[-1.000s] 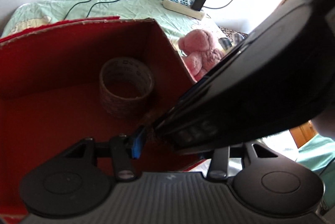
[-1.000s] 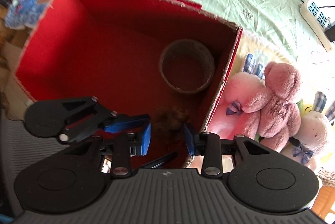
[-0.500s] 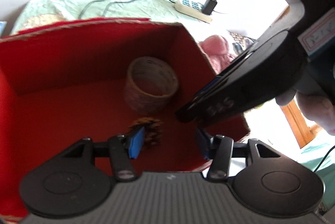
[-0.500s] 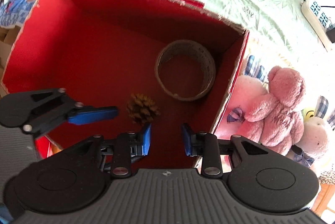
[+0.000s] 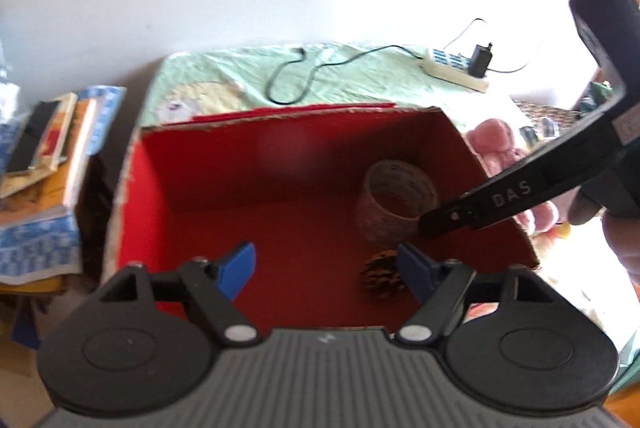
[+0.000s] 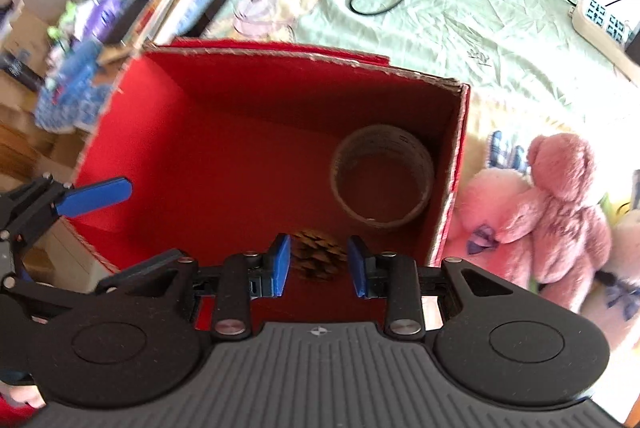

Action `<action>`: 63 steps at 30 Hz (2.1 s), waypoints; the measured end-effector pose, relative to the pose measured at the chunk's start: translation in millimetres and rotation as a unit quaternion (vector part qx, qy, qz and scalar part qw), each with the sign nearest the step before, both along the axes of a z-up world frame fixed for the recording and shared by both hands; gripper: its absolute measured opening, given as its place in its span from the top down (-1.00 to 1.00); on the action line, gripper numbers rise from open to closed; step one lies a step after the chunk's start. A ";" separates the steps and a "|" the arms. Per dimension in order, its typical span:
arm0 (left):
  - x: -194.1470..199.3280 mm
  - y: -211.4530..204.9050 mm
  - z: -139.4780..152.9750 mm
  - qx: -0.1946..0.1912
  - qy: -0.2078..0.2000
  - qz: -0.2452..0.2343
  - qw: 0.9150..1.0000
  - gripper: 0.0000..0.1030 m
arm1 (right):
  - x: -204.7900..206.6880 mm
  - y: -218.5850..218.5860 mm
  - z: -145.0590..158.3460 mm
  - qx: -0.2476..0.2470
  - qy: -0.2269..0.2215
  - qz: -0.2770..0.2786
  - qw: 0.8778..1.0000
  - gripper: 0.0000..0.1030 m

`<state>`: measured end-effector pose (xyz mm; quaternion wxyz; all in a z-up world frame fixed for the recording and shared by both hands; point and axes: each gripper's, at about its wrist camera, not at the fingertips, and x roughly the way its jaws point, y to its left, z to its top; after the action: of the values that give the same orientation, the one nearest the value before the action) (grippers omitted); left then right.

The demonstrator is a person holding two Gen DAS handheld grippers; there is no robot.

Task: Organize objects
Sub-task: 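Carry the pine cone into the red box and open the right gripper, then move the right gripper back to the beige strap with red ribbon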

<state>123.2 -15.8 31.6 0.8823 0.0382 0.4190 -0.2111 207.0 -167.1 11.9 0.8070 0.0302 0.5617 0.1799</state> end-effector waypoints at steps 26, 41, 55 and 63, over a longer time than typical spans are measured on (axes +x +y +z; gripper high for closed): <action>-79.6 -40.4 20.1 0.084 0.006 0.109 0.990 -0.77 | -106.9 -61.3 20.0 0.097 -0.133 -0.029 0.986 0.19; -129.6 -50.1 -3.5 0.126 0.030 0.150 0.980 -0.79 | -153.8 -66.7 -13.2 0.154 -0.096 -0.035 0.983 0.03; -137.4 -47.9 -34.9 0.148 0.064 0.140 0.977 -0.79 | -181.6 -66.0 -53.4 0.191 -0.063 -0.086 0.976 0.07; -145.9 -18.0 -49.3 0.104 0.077 0.114 0.985 -0.78 | -191.4 -66.8 -72.5 0.199 -0.055 -0.106 0.973 0.10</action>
<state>-22.7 -33.8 -17.7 0.8571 0.0653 0.5067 -0.0666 15.6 -234.0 -60.6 0.8286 0.2396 0.4632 0.2034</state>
